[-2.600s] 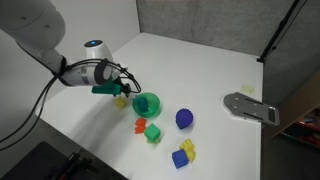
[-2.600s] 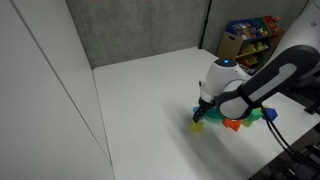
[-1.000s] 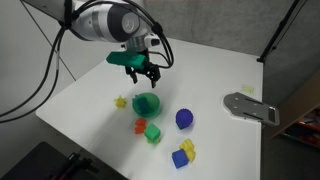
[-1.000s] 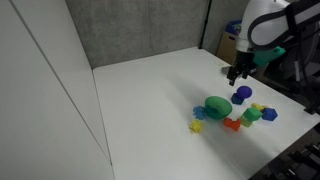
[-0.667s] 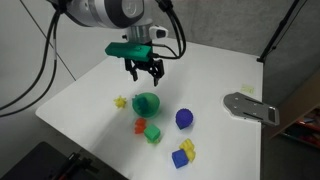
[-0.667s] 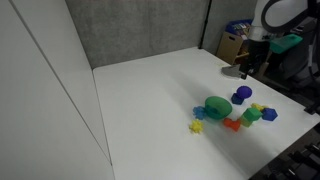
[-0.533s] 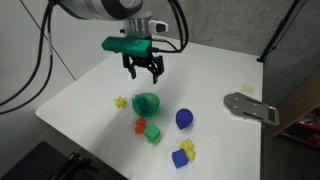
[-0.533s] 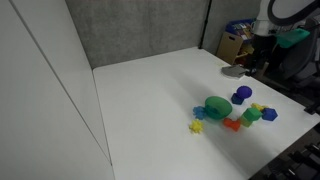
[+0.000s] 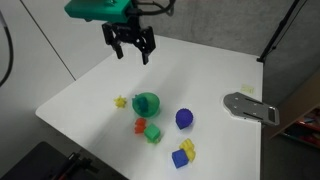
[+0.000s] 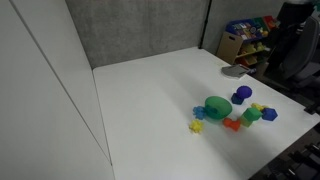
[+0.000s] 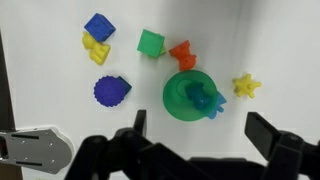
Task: Move the green bowl forward, then remove the yellow doll from the bowl
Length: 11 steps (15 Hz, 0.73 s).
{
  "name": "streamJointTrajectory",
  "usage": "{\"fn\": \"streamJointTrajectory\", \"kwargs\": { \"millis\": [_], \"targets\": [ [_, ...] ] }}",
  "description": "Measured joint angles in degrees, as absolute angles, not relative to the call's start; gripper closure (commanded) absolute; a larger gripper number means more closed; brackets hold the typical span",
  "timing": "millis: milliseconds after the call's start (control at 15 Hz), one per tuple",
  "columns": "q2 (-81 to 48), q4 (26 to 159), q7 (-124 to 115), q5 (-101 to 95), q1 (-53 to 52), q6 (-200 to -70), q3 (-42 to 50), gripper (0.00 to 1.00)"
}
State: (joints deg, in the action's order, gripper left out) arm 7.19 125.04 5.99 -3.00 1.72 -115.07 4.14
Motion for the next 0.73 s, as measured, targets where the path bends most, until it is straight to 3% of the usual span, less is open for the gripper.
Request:
{"fn": "streamJointTrajectory", "kwargs": {
  "millis": [733],
  "targets": [
    [14.8,126.2,5.9,6.2,1.7,-111.9,5.2,0.00]
  ]
}}
